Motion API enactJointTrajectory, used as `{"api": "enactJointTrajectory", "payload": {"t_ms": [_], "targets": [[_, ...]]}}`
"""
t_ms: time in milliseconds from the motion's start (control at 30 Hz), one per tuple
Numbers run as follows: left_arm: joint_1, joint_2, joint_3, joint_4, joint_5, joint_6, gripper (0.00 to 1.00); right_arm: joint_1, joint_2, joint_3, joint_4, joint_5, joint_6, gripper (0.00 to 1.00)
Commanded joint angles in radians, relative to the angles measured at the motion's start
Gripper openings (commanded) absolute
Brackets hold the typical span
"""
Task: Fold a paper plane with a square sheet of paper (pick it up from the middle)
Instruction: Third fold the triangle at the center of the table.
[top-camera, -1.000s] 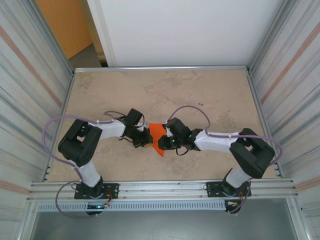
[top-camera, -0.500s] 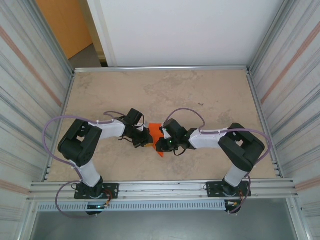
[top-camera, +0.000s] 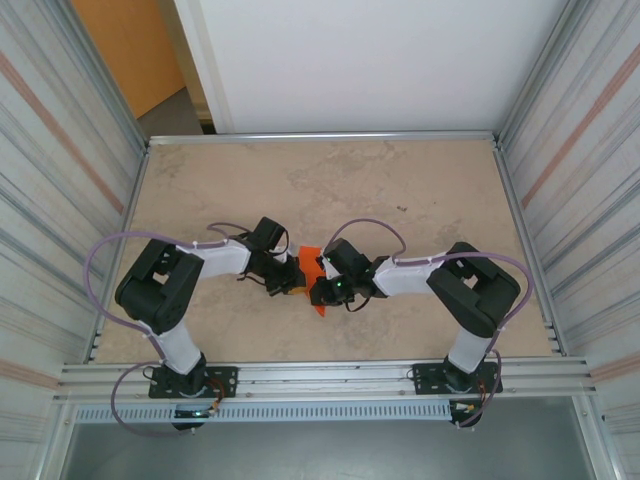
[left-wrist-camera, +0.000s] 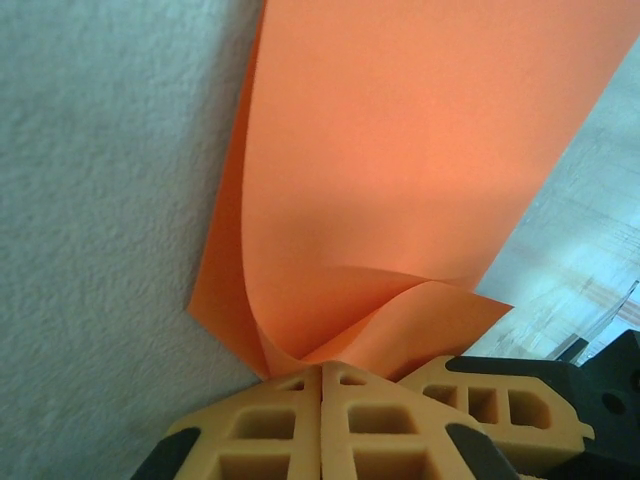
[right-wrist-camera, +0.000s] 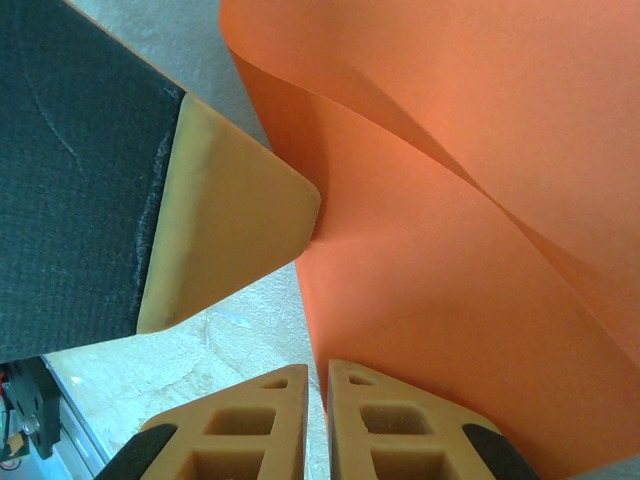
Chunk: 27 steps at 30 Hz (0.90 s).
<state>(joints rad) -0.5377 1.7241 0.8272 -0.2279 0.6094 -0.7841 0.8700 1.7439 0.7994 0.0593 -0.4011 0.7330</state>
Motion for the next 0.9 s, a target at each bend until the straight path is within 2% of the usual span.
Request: {"api": "enactJointTrajectory", "payload": {"t_ms": [0, 167, 400, 700, 867], "targets": [[0.006, -0.057, -0.01, 0.01, 0.024, -0.007, 0.09, -0.001, 0.026, 0.021, -0.035, -0.009, -0.006, 0.14], [0.009, -0.087, 0.002, 0.029, 0.029, 0.006, 0.1, -0.002, 0.032, 0.023, -0.058, 0.007, -0.016, 0.13], [0.008, -0.036, -0.008, 0.043, 0.038, 0.008, 0.1, -0.001, 0.04, 0.026, -0.064, 0.011, -0.021, 0.13], [0.03, 0.005, -0.018, 0.009, -0.052, 0.011, 0.09, 0.0, 0.049, 0.029, -0.095, 0.025, -0.026, 0.13], [0.062, 0.016, -0.02, 0.004, -0.08, 0.047, 0.1, 0.019, 0.073, 0.065, -0.206, 0.083, -0.039, 0.12]]}}
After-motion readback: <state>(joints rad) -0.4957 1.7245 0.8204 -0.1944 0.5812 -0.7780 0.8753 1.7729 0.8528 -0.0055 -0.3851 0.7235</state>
